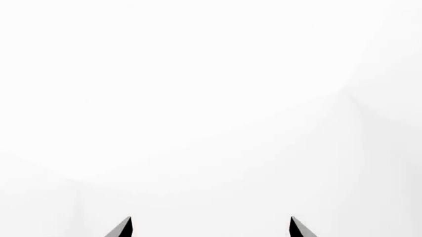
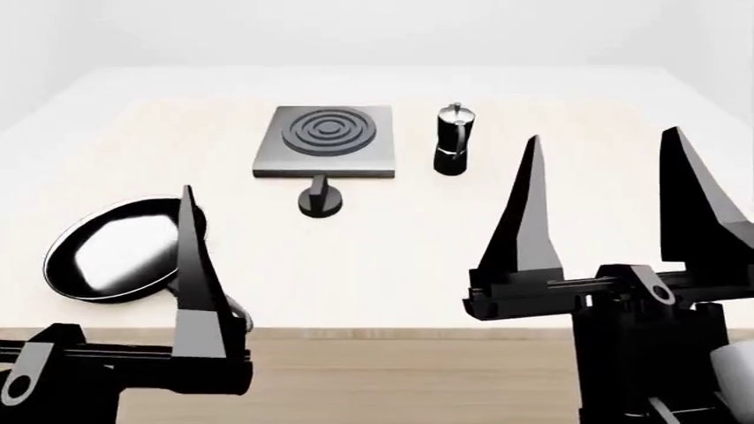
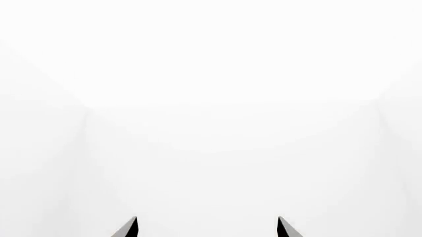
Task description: Turn on the stove and put the moka pot on it.
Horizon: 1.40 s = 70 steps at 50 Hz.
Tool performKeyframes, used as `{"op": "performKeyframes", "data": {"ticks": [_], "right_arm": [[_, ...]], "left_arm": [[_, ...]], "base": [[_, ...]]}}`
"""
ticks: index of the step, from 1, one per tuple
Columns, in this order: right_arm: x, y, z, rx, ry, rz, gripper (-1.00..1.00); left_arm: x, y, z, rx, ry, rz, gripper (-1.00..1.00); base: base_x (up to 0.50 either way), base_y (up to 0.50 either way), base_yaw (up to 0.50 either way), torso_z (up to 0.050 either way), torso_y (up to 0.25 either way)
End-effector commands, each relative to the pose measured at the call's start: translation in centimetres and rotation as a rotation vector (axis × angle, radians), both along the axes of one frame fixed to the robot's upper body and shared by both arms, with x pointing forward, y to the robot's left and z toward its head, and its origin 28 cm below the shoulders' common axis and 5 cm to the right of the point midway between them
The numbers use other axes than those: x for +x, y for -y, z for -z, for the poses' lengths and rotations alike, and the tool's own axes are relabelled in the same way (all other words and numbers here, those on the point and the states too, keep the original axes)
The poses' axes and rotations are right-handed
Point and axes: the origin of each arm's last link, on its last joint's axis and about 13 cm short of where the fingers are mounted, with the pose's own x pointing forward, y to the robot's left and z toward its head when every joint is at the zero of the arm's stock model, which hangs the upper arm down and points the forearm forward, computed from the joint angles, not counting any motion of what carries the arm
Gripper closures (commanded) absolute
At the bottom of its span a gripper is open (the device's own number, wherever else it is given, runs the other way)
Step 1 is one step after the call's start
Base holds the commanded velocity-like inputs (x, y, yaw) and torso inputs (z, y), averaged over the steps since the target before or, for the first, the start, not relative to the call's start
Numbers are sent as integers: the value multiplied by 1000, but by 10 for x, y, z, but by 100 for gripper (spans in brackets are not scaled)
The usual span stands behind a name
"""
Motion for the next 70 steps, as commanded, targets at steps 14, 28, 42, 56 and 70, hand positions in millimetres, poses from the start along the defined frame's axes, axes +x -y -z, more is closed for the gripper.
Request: {"op": "performKeyframes", "data": {"ticks": [14, 28, 42, 56, 70], "right_arm": [[-3, 1, 0, 18, 13, 3, -100], [-1, 1, 0, 20, 22, 39, -100], [-3, 1, 1, 13, 19, 32, -100], [-1, 2, 2, 31, -6, 27, -100], [-1, 2, 1, 20, 0, 47, -100]], "left_arm": [[-7, -3, 0, -13, 9, -7, -100], [-4, -4, 3, -26, -7, -23, -100], [-5, -3, 2, -20, -11, -25, -100], [-4, -3, 3, -15, -15, -21, -100], [-4, -2, 4, -19, -14, -17, -100]], "base": [[0, 0, 0, 50, 0], [0, 31, 0, 29, 0], [0, 393, 0, 0, 0], [0, 130, 0, 0, 0], [0, -4, 0, 0, 0]]}}
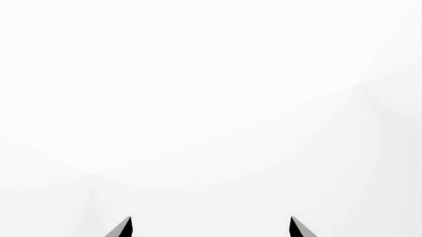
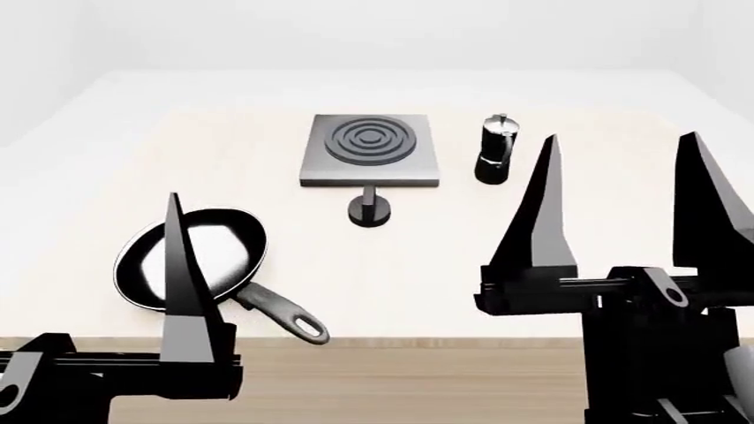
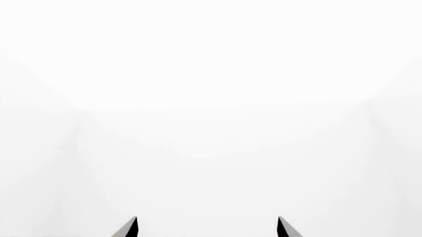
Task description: Turn on the stove and put the moka pot on it.
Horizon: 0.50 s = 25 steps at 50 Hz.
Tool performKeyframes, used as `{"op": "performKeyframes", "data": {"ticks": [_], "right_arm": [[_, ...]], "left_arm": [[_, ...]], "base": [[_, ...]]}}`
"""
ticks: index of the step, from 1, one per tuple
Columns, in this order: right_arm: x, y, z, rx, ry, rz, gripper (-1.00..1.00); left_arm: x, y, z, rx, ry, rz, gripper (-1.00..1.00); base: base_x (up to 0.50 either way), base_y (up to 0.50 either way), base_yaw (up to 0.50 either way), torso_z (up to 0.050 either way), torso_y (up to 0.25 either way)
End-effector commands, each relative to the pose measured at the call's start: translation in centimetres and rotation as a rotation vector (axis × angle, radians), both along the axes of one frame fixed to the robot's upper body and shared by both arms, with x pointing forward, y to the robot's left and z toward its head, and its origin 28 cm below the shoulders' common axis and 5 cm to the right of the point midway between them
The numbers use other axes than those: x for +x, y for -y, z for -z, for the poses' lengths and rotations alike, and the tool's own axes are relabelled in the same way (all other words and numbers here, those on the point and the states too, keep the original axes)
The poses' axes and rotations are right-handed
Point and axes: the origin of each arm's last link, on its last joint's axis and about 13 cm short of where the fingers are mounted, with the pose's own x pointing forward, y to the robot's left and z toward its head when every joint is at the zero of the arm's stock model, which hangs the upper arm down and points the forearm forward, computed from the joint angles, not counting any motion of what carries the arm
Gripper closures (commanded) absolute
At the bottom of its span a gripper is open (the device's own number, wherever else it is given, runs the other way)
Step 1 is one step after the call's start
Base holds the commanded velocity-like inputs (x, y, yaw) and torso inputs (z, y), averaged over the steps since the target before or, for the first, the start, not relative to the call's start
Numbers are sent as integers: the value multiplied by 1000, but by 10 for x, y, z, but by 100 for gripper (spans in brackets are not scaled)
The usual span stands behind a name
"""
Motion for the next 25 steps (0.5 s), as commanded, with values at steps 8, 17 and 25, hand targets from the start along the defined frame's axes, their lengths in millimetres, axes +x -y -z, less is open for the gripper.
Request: {"op": "performKeyframes", "data": {"ticks": [8, 17, 25], "right_arm": [[1, 0, 1, -14, 0, 19, -100], [0, -1, 2, -20, 1, 13, -100], [0, -1, 2, -24, 2, 12, -100]], "left_arm": [[0, 0, 1, -2, -1, 6, -100], [0, 1, 1, 0, -2, 8, -100], [0, 0, 1, 0, -2, 8, -100]], "base": [[40, -160, 0, 0, 0], [87, -184, 0, 0, 0], [121, -35, 0, 0, 0]]}}
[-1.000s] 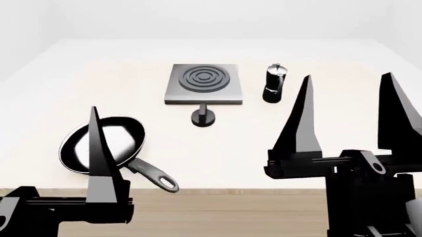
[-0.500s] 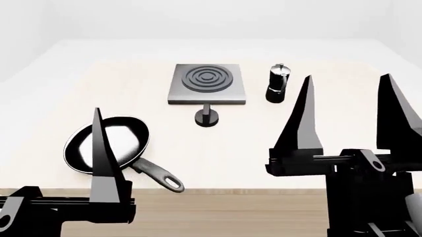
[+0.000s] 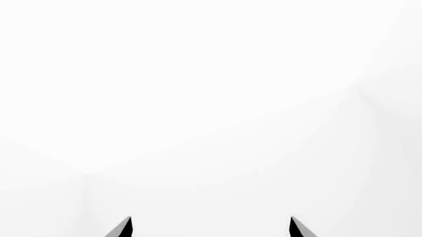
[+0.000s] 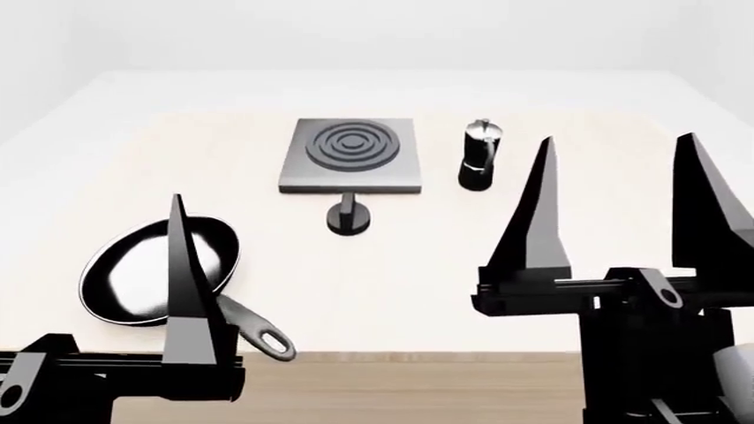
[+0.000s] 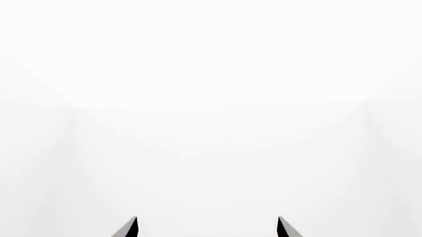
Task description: Turn on the stove and put the moka pot on it.
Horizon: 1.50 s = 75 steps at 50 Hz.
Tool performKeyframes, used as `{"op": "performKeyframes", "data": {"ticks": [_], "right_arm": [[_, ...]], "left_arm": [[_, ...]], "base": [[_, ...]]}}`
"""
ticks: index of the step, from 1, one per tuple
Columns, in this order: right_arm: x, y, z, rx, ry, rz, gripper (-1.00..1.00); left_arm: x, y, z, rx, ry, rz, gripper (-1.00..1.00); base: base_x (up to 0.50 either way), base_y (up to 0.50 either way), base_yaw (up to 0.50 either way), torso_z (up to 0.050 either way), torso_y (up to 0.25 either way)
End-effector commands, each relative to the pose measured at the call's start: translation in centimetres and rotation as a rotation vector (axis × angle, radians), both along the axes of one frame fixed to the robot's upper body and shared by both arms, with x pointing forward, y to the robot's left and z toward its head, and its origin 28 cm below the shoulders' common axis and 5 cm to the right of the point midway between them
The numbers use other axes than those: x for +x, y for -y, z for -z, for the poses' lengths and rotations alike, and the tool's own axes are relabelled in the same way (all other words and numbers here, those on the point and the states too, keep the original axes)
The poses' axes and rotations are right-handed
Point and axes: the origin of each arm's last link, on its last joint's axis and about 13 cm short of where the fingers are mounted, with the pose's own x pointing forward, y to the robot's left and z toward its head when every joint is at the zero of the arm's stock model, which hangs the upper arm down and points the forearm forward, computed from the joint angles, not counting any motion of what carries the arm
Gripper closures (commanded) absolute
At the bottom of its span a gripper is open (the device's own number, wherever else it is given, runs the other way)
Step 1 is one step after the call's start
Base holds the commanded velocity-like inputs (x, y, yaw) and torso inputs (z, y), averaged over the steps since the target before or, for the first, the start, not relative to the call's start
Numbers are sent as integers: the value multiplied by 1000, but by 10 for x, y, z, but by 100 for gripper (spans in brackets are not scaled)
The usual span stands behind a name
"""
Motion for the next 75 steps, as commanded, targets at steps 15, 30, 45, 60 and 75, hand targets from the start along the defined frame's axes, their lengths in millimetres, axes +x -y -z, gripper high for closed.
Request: {"op": "performKeyframes", "data": {"ticks": [15, 30, 45, 60, 75], "right_arm": [[0, -1, 1, -12, 3, -2, -100], [-1, -2, 0, -11, 5, -6, -100], [-2, -2, 1, -11, 6, -10, -100], [-3, -2, 1, -11, 6, -13, -100], [-2, -2, 1, -14, 6, -16, -100]], "left_arm": [[1, 0, 1, 0, -4, 5, -100], [1, 1, 2, 1, -9, 9, -100], [1, 2, 3, -2, -10, 13, -100], [1, 2, 3, -4, -12, 16, -100], [2, 1, 3, -2, -19, 15, -100]], "base": [[171, 0, 0, 0, 0], [191, 0, 0, 0, 0], [236, 0, 0, 0, 0], [239, 0, 0, 0, 0], [238, 0, 0, 0, 0]]}}
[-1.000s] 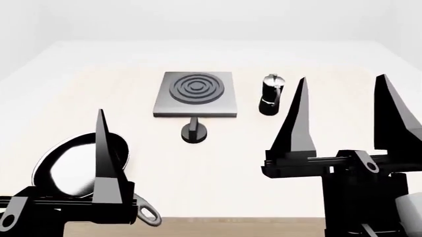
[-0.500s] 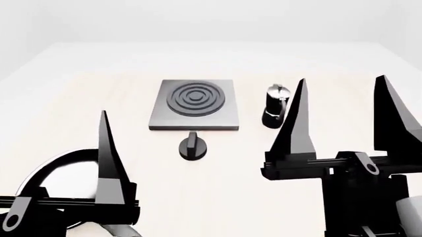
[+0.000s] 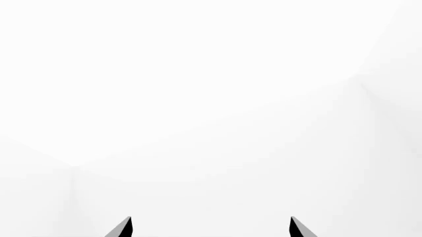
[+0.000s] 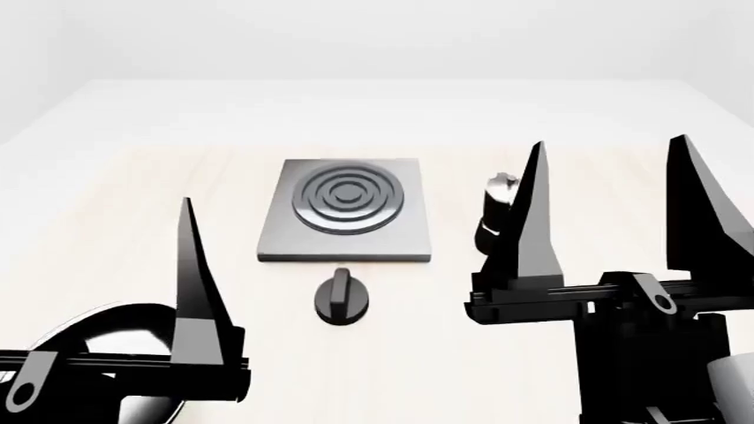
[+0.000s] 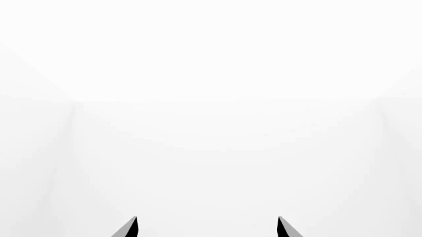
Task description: Turn on the stove and put the moka pot on it.
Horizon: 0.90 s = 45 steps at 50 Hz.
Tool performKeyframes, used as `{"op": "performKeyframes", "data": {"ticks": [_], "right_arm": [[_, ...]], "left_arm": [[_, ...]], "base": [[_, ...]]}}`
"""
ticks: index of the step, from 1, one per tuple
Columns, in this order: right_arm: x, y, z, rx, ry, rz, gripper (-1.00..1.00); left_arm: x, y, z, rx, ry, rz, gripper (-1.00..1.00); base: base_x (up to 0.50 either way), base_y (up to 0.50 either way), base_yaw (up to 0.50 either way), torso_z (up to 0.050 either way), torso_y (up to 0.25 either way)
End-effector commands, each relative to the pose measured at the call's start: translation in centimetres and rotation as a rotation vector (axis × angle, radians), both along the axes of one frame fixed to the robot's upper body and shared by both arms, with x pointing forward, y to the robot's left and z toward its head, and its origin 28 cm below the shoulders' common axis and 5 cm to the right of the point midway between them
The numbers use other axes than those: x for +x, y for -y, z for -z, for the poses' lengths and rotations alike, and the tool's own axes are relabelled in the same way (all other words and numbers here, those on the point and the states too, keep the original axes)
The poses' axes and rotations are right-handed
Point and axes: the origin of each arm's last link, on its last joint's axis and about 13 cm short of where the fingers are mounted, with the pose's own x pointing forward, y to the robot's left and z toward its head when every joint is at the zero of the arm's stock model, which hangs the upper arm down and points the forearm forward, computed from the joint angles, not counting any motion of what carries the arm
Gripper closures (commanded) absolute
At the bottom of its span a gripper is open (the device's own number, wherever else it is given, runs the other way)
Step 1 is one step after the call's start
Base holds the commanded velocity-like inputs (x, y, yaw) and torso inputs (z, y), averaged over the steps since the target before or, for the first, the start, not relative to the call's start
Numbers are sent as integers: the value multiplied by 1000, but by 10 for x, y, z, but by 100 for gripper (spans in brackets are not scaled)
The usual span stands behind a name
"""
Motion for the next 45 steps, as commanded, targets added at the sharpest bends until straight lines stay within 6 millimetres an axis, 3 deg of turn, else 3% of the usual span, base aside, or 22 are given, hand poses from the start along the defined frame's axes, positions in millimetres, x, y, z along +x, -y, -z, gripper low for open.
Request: {"op": "performKeyframes", "data": {"ticks": [1, 33, 45], "right_arm": [[0, 0, 0, -2, 0, -2, -100], [-1, -1, 2, -12, -6, -3, -100], [-2, -1, 0, -5, 4, -7, -100]], "left_arm": [[1, 0, 0, 2, -6, 2, -100], [7, 2, 8, -13, -39, 23, -100], [42, 7, 32, -105, -361, 136, -100]], "base": [[238, 0, 0, 0, 0], [202, 0, 0, 0, 0], [0, 0, 0, 0, 0]]}}
